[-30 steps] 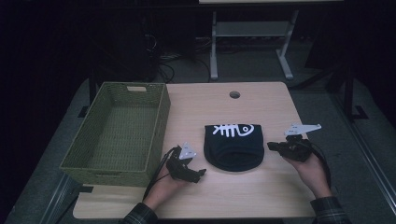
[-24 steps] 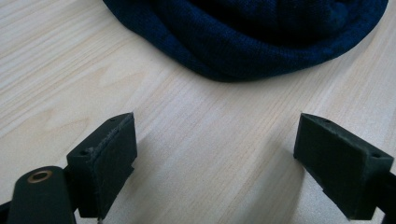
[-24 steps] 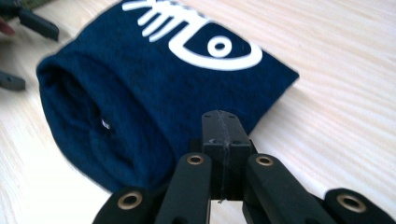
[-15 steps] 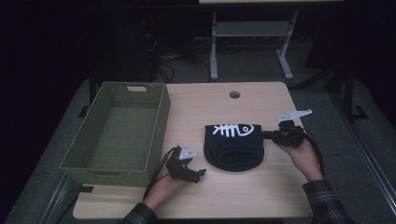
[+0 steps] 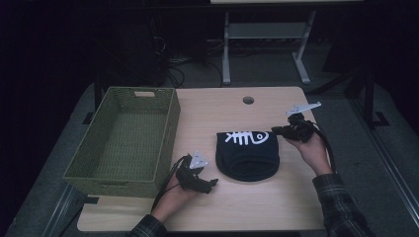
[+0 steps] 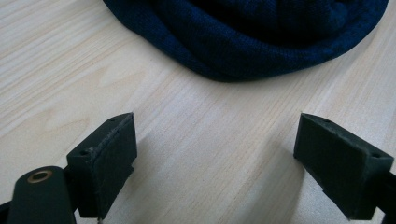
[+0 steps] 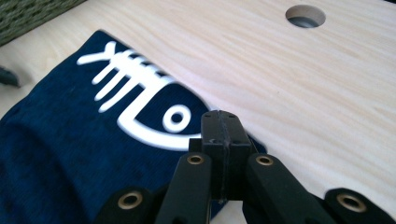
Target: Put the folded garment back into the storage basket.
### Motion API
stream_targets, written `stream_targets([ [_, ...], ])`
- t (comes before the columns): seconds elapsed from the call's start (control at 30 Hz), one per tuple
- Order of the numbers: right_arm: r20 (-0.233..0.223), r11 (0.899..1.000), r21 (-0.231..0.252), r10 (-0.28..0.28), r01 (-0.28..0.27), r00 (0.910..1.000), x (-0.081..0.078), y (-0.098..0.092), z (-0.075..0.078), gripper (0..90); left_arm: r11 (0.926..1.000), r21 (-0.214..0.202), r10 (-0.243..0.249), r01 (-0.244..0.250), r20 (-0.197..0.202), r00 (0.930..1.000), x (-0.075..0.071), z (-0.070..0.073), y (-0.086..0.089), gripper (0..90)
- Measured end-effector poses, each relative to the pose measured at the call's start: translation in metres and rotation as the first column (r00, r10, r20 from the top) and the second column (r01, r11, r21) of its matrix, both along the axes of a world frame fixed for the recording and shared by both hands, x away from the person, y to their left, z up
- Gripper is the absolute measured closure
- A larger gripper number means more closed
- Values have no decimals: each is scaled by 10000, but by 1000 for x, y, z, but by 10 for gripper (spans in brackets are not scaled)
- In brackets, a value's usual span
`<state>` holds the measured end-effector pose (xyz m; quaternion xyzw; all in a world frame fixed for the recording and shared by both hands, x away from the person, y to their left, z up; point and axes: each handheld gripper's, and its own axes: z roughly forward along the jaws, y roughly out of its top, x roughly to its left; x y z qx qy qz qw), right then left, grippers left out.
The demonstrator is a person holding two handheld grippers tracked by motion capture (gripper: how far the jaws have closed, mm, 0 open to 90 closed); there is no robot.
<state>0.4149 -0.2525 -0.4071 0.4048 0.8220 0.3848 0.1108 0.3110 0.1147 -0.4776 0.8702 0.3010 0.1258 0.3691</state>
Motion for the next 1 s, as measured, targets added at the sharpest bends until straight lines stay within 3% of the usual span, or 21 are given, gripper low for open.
stream_targets([
  [0.17, -39, 9999, 25, -103, 103, 9999, 15, 4, -3, 900, 10000, -12, 11, -11, -2, 10000, 0, 0, 0, 123],
  [0.2, 119, 9999, 39, -151, 151, 9998, 21, 5, -3, 900, 10000, -11, 12, -12, -2, 10000, 0, 0, 0, 123],
  [0.27, -146, 9997, 65, -230, 231, 9996, 29, 6, -5, 900, 10000, -8, 13, -13, -4, 10000, 0, 0, 0, 123],
  [0.4, -77, 9995, 38, -311, 311, 9995, 38, 8, -8, 900, 10000, -6, 30, -30, -5, 10000, 0, 0, 0, 123],
  [0.47, -406, 9992, -123, -383, 379, 9984, 47, 8, -16, 900, 10000, -1, -80, 80, -3, 10000, 0, 0, 0, 120],
  [0.73, -761, 9988, -444, -253, 220, 9968, 59, 10, -30, 900, 9999, 71, -112, 112, -37, 9999, 1, 1, 0, 121],
  [1.0, -1024, 9981, -604, 69, -131, 9947, 57, 13, -35, 900, 9995, 326, 55, -51, -128, 9999, 1, 4, 0, 123],
])
